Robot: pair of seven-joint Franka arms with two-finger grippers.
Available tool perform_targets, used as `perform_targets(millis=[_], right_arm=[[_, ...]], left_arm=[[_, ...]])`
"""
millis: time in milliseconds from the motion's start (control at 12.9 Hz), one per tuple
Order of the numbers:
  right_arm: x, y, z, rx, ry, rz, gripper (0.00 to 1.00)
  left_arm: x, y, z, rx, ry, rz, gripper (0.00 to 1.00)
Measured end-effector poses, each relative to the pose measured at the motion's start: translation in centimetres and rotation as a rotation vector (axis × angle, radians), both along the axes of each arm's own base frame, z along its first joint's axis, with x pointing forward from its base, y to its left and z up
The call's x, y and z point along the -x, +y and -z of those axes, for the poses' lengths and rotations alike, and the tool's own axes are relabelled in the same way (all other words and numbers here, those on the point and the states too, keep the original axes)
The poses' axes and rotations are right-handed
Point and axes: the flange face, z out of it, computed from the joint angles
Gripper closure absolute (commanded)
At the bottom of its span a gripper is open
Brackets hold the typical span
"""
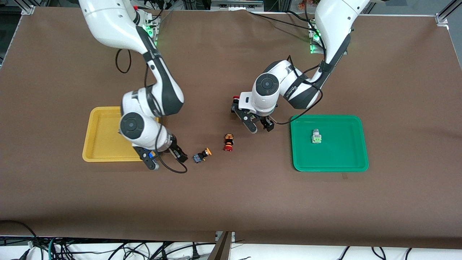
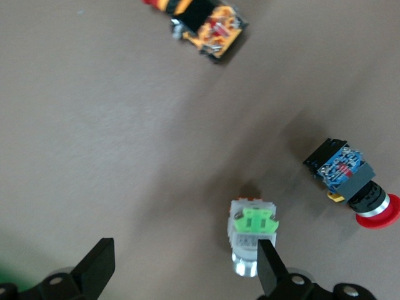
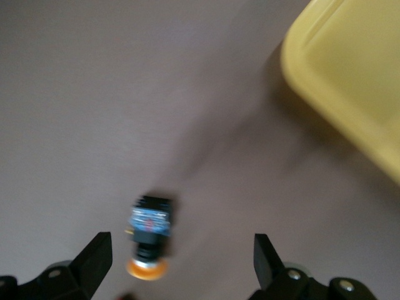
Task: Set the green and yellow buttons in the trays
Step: 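Reach the right gripper to orange button while the left gripper reaches green button, then close the right gripper on orange button while the left gripper grasps green button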
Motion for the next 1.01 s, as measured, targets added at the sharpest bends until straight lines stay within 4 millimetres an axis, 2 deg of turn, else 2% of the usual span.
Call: perform_targets(millis=[155, 310, 387, 620, 697, 775, 852, 930, 1007], right_arm=[[0.3, 2.6, 3.8, -0.027, -0.06, 0.114, 0.0], [1.2, 4.5, 6.9, -0.031, -0.086, 0.152, 0.0], [1.4, 4.9, 7.6, -0.03, -0.086, 0.156, 0.0], [1.2, 5.1, 7.4, -0.033, -0.093, 0.158, 0.01], [1.2, 5.0, 7.3, -0.031, -0.095, 0.156, 0.06], [1.2, 5.0, 7.4, -0.019, -0.1, 0.143, 0.38], [1.3, 5.1, 7.6, 0.008, -0.111, 0.114, 0.8], [1.5, 5.2, 8.0, 0.037, -0.12, 0.084, 1.0], [1.7, 5.5, 8.5, 0.054, -0.123, 0.064, 1.0]], left_arm=[[2.0, -0.5, 1.7, 0.003, 0.014, 0.03, 0.0], [3.7, -1.3, 2.7, -0.002, 0.027, 0.056, 0.0], [4.5, -2.0, 3.2, -0.003, 0.032, 0.072, 0.0], [6.2, -3.4, 4.8, -0.029, 0.014, 0.13, 0.0], [6.2, -3.4, 5.4, -0.034, 0.001, 0.132, 0.42], [6.1, -3.4, 5.8, -0.03, -0.007, 0.133, 0.73], [6.1, -3.3, 6.2, -0.028, -0.008, 0.128, 0.87], [6.1, -3.3, 6.3, -0.028, -0.007, 0.12, 1.0], [6.1, -3.4, 6.1, -0.027, -0.013, 0.105, 1.0]])
